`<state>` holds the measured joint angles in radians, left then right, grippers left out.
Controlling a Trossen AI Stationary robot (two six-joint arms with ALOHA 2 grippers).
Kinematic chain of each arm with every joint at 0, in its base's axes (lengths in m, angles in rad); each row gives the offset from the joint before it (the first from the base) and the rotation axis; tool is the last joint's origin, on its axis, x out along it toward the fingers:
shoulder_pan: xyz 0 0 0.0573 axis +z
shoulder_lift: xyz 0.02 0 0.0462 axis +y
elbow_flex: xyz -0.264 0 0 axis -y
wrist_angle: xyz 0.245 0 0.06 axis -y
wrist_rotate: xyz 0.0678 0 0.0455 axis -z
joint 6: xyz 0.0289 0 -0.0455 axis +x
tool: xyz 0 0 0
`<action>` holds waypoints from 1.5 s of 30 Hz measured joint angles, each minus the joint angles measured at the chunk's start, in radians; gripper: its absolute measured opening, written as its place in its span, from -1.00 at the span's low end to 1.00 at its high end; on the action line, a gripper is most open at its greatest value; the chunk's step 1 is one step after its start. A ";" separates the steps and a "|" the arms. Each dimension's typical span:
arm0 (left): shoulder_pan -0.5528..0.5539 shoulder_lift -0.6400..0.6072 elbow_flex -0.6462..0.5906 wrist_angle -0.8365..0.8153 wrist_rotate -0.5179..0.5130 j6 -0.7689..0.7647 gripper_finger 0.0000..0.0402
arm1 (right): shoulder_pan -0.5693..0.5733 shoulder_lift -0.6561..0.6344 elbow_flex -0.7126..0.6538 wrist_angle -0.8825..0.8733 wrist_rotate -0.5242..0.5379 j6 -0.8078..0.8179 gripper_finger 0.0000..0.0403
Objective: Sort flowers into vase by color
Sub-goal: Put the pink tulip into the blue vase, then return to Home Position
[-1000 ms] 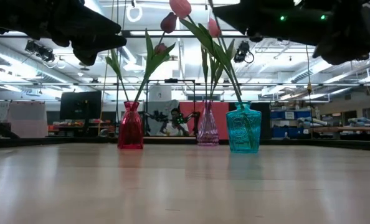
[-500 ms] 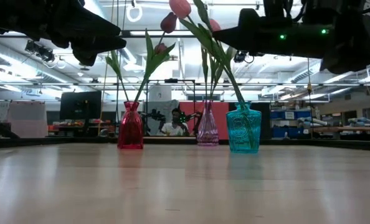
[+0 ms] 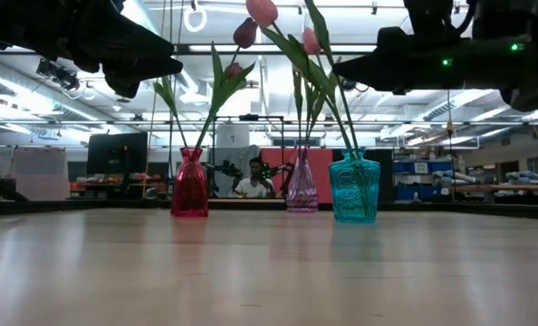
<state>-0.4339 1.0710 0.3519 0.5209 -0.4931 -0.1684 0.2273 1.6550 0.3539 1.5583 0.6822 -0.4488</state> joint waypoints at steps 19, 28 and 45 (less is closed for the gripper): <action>0.000 0.000 0.000 -0.002 0.000 0.000 -0.12 | 0.023 0.000 -0.095 -0.120 0.076 0.321 -0.10; -0.048 -0.082 0.000 -0.050 -0.087 0.056 -0.12 | 0.030 -0.173 -0.219 -0.148 -0.033 0.455 -0.05; -0.179 -0.301 -0.091 -0.095 -0.411 0.065 -0.12 | -0.039 -0.975 -0.274 -0.991 -0.149 0.499 -0.07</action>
<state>-0.6125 0.7701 0.2609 0.4263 -0.9041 -0.1032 0.1887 0.6798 0.0796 0.5671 0.5328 0.0502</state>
